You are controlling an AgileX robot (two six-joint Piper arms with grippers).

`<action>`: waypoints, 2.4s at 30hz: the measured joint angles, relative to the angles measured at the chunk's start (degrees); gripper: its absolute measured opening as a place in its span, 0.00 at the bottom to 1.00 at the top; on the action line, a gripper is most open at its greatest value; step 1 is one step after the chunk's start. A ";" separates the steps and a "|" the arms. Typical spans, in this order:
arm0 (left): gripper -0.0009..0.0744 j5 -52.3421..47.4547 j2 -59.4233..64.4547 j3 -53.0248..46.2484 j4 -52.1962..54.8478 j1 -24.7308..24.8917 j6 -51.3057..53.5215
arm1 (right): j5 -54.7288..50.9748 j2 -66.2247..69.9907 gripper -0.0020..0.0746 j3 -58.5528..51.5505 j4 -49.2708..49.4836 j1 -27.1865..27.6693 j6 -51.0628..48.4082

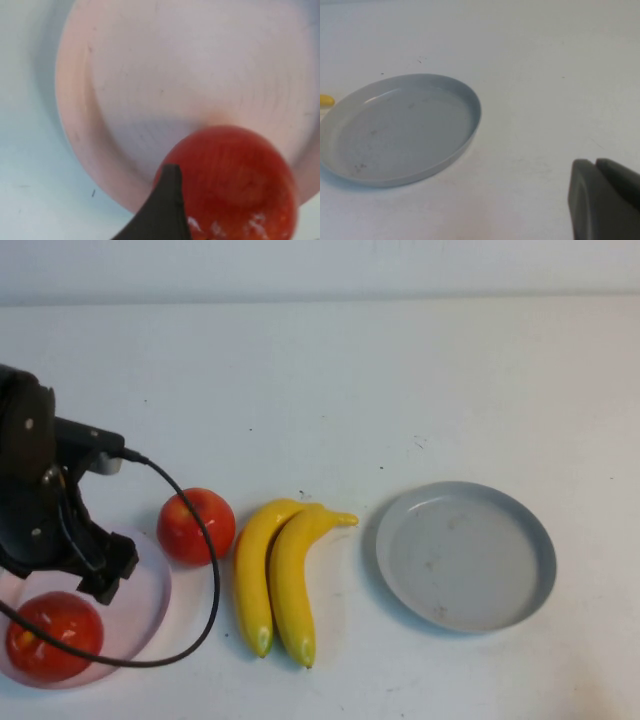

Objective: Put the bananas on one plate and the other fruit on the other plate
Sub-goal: Put one type of fruit in the left plate

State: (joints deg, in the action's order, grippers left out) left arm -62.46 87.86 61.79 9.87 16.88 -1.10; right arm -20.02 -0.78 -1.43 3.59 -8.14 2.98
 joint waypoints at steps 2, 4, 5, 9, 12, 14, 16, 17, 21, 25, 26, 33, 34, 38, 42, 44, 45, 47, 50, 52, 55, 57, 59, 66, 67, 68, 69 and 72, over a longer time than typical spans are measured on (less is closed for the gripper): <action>0.90 -0.69 -1.08 1.85 -1.54 0.00 -0.12 | 0.00 0.00 0.00 0.00 0.00 0.00 0.00; 0.90 -0.45 -1.70 3.48 -3.67 0.00 0.20 | 0.00 0.00 0.00 0.00 0.00 0.00 0.00; 0.90 0.12 -1.91 4.20 -5.25 0.00 1.10 | 0.00 0.00 0.00 0.00 0.00 0.00 0.00; 0.90 4.85 -1.78 5.39 -10.84 0.00 5.75 | 0.00 0.00 0.00 0.00 0.00 0.00 0.00; 0.90 9.54 -1.27 5.53 -14.62 0.00 9.72 | 0.00 0.00 0.00 0.00 0.00 0.00 0.00; 0.90 11.84 -0.30 5.53 -17.59 0.00 13.83 | 0.00 0.00 0.00 0.00 0.00 0.00 0.00; 0.90 13.10 0.90 5.53 -19.80 0.00 16.46 | 0.00 0.00 0.00 0.00 0.00 0.00 0.00; 0.90 13.68 1.58 5.53 -20.60 0.00 17.32 | 0.00 0.00 0.00 0.00 0.00 0.00 0.00; 0.90 16.03 4.48 5.53 -21.38 0.00 21.28 | 0.00 0.00 0.00 0.00 0.00 0.00 0.00; 0.90 17.96 6.72 5.53 -21.38 0.00 23.36 | 0.00 0.00 0.00 0.00 0.00 0.00 0.00; 0.90 18.57 7.23 5.53 -21.38 0.00 24.00 | 0.00 0.00 0.00 0.00 0.00 0.00 0.00; 0.90 21.07 9.46 5.53 -21.74 0.00 26.87 | 0.00 0.00 0.00 0.00 0.00 0.00 0.00; 0.90 21.21 9.79 5.53 -21.74 0.00 26.87 | 0.00 0.00 0.00 0.00 0.00 0.00 0.00; 0.90 21.75 11.18 5.64 -21.74 0.00 26.99 | 0.00 0.00 0.00 0.00 0.00 0.00 0.00; 0.90 22.60 11.70 6.01 -21.87 0.00 27.44 | 0.00 0.00 0.00 0.00 0.00 0.00 0.00; 0.90 23.14 11.79 6.00 -21.98 0.00 27.59 | 0.00 0.00 0.00 0.00 0.00 0.00 0.00; 0.90 23.23 11.79 6.00 -21.98 0.00 27.59 | 0.00 0.00 0.00 0.00 0.00 0.00 0.00; 0.89 23.36 11.82 6.00 -21.98 0.00 27.59 | 0.00 0.00 0.00 0.00 0.00 0.00 0.00; 0.83 23.36 11.82 6.00 -21.98 0.00 27.59 | 0.00 0.00 0.00 0.00 0.00 0.00 0.00; 0.76 23.16 11.82 6.00 -21.98 0.00 27.61 | 0.00 0.00 0.00 0.00 0.00 0.00 0.00; 0.76 22.78 11.82 6.00 -21.98 0.00 27.61 | 0.00 0.00 0.00 0.00 0.00 0.00 0.00; 0.76 20.54 11.82 6.97 -21.98 0.00 27.61 | 0.00 0.00 0.00 0.00 0.00 0.00 0.00; 0.76 16.34 11.92 8.84 -21.98 0.00 27.44 | 0.00 0.00 0.00 0.00 0.00 0.00 0.00; 0.76 2.09 9.46 17.80 -21.77 0.00 19.41 | 0.00 0.00 0.00 0.00 0.00 0.00 0.00; 0.76 0.55 8.77 18.49 -21.49 0.00 18.99 | 0.00 0.00 0.00 0.00 0.00 0.00 0.00; 0.76 -0.63 8.03 18.80 -21.17 0.00 18.78 | 0.00 0.00 0.00 0.00 0.00 0.00 0.00; 0.76 -2.42 7.16 19.05 -20.04 0.00 18.21 | 0.00 0.00 0.00 0.00 0.00 0.00 0.00; 0.76 -6.09 4.74 19.15 -15.18 0.00 16.18 | 0.00 0.00 0.00 0.00 0.00 0.00 0.00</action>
State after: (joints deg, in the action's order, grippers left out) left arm -68.55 92.60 80.94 -5.31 16.88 15.07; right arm -20.02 -0.78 -1.43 3.59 -8.14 2.98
